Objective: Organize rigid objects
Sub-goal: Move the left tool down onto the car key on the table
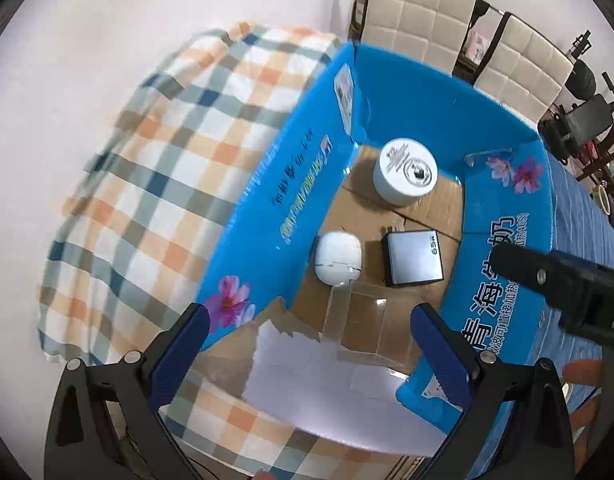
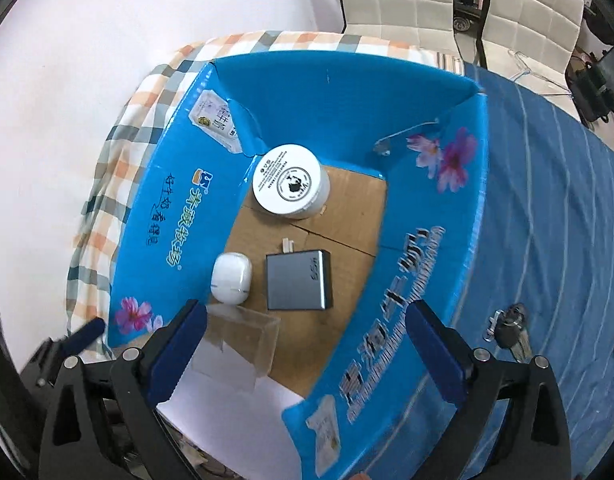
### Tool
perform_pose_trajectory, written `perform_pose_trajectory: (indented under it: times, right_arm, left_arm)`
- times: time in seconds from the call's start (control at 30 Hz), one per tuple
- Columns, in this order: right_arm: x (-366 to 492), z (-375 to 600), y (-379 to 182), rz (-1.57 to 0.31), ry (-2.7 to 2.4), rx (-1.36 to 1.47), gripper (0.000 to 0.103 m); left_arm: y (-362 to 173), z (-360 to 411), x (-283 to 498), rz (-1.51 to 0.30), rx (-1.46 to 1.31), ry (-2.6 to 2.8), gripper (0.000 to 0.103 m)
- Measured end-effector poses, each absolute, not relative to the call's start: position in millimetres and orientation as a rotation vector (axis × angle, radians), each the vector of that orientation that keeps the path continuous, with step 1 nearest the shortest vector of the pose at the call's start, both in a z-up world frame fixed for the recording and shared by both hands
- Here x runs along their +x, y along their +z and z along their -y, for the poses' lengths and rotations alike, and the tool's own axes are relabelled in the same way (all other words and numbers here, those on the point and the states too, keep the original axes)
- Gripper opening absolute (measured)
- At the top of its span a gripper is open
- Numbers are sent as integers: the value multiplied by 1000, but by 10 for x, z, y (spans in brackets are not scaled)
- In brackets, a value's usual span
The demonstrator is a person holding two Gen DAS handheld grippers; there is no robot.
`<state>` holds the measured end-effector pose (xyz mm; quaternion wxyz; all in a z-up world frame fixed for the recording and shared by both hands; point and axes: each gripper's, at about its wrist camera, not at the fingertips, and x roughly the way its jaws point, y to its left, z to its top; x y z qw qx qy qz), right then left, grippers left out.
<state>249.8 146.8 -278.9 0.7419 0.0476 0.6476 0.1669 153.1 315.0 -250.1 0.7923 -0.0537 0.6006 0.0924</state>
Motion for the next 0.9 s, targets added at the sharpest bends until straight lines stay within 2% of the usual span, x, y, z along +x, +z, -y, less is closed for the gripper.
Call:
perform_pose_trajectory:
  times: [0.53, 0.73, 0.9]
  right_arm:
    - [1844, -948, -1860, -1255, 451, 135, 101]
    - [1711, -492, -1595, -1205, 434, 212, 101]
    - [1651, 143, -1581, -1186, 352, 304, 101]
  left_arm:
    - [-1729, -2784, 1183, -1148, -65, 187, 103]
    - [-1552, -2341, 1195, -1117, -50, 118, 103]
    - [-1598, -1705, 1327, -1126, -11, 12, 103]
